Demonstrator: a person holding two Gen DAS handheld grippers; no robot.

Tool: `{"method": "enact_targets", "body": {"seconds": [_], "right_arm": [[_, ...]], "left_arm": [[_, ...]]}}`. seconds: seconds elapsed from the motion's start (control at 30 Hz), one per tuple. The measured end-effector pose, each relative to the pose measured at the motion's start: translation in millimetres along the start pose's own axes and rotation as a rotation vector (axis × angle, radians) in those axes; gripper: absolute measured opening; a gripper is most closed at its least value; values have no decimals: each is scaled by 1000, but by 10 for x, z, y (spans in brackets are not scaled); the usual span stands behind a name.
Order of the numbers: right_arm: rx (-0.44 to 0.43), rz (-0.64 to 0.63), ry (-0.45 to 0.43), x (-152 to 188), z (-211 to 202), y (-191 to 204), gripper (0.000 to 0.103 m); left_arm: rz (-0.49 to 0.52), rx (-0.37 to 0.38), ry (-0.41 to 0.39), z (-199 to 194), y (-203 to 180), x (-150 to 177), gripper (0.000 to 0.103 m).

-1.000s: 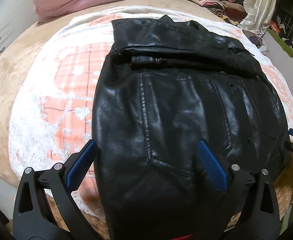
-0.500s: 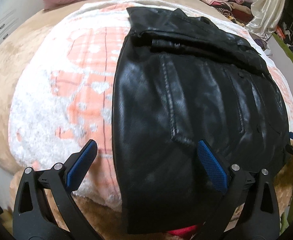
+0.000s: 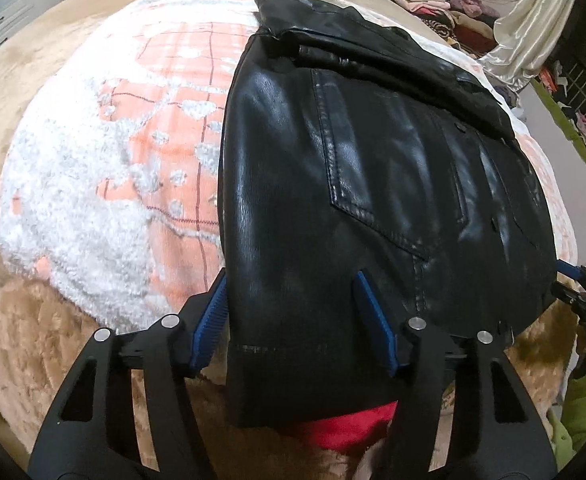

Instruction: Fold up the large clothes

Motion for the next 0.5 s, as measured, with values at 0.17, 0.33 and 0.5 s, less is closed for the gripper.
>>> {"method": "enact_targets", "body": {"seconds": [0.17,0.33,0.5], "right_arm": [[-2,-3,12,60,-11,-10,97],[-8,41,33,93,1,-130,88],[-60,83,89,216,126,-112,72]], "left_arm": [[13,-7,9,15,-43,56,54],[-17,28,43,92,-30,112,69],[-19,30,49,149,-15,160,69]]}}
Point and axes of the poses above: each gripper's, at about its wrist camera, not at the fingertips, and z roughly the way its jaws point, y to its left, x to its underside, the point moved 9 cm from there along z, roughly the way its jaws point, and after that the axes turned 12 degrees about x, right-handed, at the moved point
